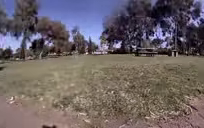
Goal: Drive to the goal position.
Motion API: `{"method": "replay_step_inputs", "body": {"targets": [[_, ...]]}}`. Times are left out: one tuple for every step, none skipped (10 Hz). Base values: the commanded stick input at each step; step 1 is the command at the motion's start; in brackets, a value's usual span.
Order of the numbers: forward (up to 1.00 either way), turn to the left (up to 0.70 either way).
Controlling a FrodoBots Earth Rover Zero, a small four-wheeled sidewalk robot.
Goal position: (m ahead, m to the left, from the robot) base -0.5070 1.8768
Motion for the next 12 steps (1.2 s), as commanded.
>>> {"method": "replay_step_inputs", "body": {"targets": [[0.0, 0.7], [0.0, 0.69], [0.0, 0.67], [0.0, 0.66], [0.0, 0.62], [0.0, 0.62], [0.0, 0.62], [0.0, 0.6], [0.0, 0.61], [0.0, 0.61], [0.0, 0.55], [0.0, 0.54]]}}
